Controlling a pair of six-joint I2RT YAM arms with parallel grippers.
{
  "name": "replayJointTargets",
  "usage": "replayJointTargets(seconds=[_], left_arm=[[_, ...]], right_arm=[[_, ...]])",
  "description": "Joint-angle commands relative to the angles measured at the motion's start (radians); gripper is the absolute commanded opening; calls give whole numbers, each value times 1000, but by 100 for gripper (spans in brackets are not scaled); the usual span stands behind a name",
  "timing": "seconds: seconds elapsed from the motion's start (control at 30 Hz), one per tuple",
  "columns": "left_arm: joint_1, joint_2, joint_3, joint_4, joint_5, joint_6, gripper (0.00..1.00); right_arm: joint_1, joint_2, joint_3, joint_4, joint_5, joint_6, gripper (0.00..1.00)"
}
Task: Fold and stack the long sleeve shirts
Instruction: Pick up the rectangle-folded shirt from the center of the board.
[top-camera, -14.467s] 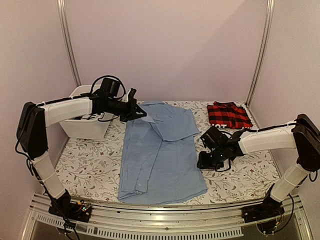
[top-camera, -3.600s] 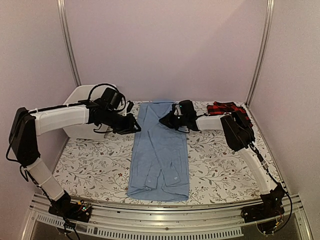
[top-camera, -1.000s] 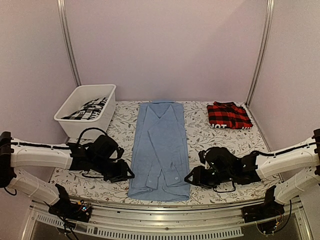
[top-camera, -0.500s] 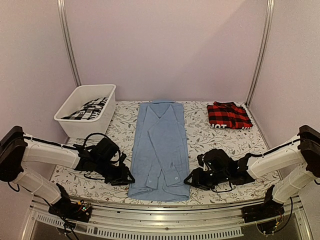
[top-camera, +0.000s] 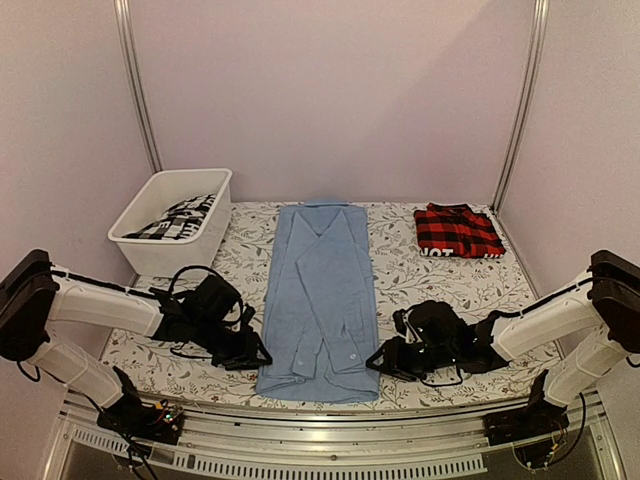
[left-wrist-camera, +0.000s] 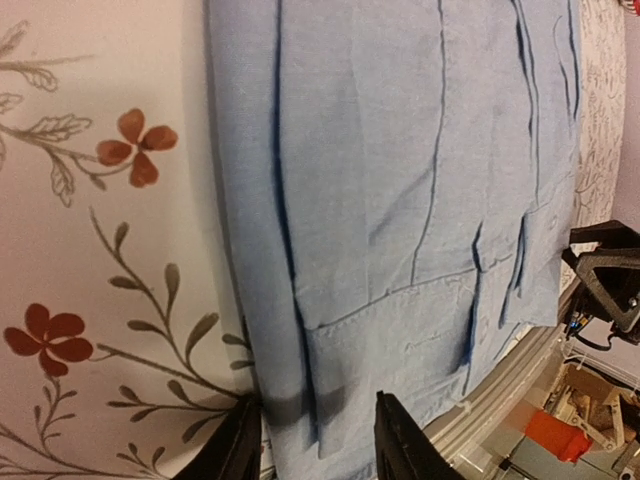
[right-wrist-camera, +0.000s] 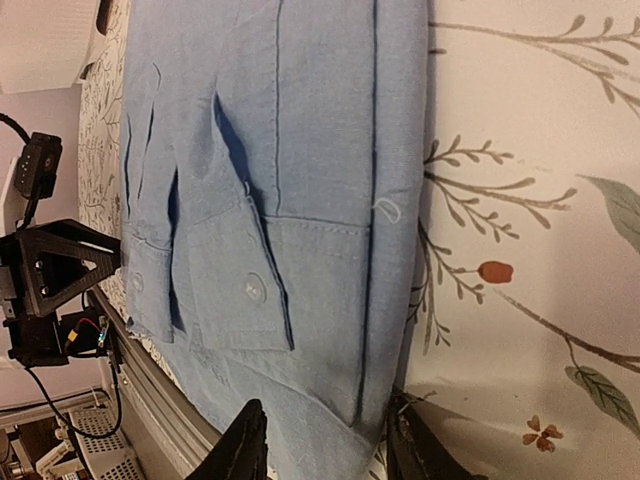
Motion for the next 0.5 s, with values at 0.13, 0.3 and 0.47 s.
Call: replayJointTargets(seconds=[0.13,0.3,0.47], left_arm=[[-40,66,28,-30,-24,-18,31],[-48,55,40,-34,-16,-29,22],[-49,34,58,-36,7,-38,13]], right_arm=[[-9,59,2,2,20,-5,34],[-9,46,7,0,19,-10,24],[-9,35,39,-18,6,-34,12]])
